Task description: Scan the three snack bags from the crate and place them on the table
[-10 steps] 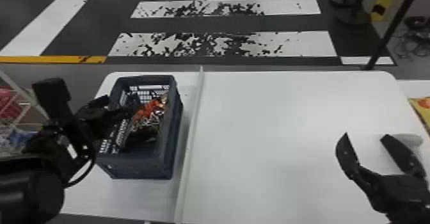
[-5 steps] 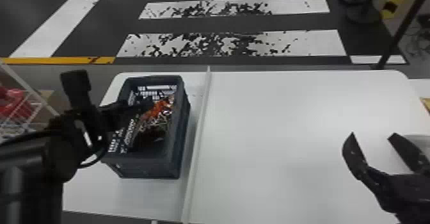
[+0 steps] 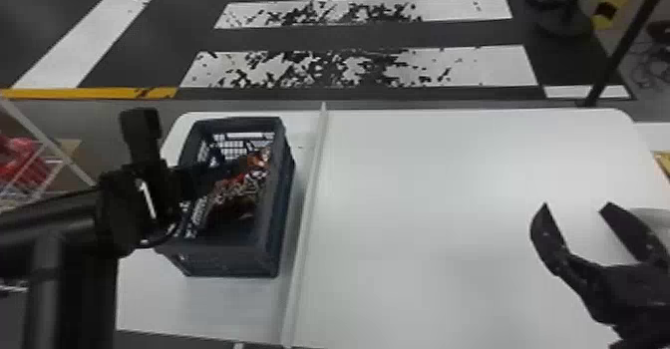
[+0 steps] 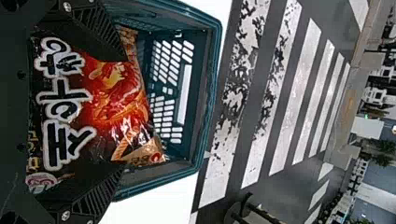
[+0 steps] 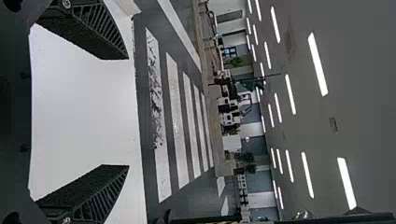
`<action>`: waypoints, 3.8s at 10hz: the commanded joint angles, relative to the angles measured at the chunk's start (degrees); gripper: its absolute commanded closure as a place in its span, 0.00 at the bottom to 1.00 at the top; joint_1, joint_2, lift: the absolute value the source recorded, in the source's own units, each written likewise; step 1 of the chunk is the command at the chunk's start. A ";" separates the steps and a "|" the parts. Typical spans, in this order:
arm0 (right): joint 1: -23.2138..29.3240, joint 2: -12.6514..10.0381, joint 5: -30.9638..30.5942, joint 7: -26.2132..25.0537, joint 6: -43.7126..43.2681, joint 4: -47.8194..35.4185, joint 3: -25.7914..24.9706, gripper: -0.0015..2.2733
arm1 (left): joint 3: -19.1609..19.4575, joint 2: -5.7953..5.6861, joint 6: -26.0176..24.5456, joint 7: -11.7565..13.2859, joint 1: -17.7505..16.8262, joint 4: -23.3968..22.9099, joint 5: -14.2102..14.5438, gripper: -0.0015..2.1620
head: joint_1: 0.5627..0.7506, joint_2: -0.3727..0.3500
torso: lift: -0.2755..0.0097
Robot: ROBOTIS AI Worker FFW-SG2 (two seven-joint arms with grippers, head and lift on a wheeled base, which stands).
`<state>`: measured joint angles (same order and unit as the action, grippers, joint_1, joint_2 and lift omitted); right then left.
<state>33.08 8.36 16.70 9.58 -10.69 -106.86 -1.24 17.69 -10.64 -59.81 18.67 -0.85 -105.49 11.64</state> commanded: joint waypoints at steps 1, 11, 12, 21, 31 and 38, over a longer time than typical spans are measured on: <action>-0.21 0.25 0.00 0.00 0.11 0.08 0.19 0.02 | -0.64 0.00 -0.10 0.31 -1.43 2.75 -1.00 0.05 | 0.70 0.70 | 0.75; -0.65 1.74 0.97 -0.08 1.87 0.60 2.03 0.02 | 3.05 -1.93 -2.73 5.41 -1.26 10.13 -0.12 0.98 | 0.70 0.76 | 0.75; -0.30 1.66 1.50 -0.08 1.87 0.51 2.03 0.02 | 3.49 -1.93 -2.73 5.50 -0.82 9.95 -0.12 0.98 | 0.70 0.77 | 0.75; 4.89 1.31 1.67 -0.08 0.29 -3.00 0.63 0.03 | 7.79 1.67 2.89 1.10 12.45 -11.93 3.83 0.98 | 0.70 0.80 | 0.75; 6.91 1.39 2.46 -0.08 -2.00 -5.11 -0.60 0.03 | 7.36 4.75 5.35 -0.92 20.01 -29.86 8.31 0.98 | 0.70 0.72 | 0.75; 5.15 1.31 5.36 -0.08 -1.65 -5.20 -3.77 0.03 | -3.02 6.50 2.19 -0.65 21.59 -36.63 6.73 0.99 | 0.70 0.52 | 0.75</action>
<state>38.36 9.65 21.77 9.49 -12.35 -112.02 -4.69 16.46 -4.15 -57.51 18.00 20.74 -142.09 18.99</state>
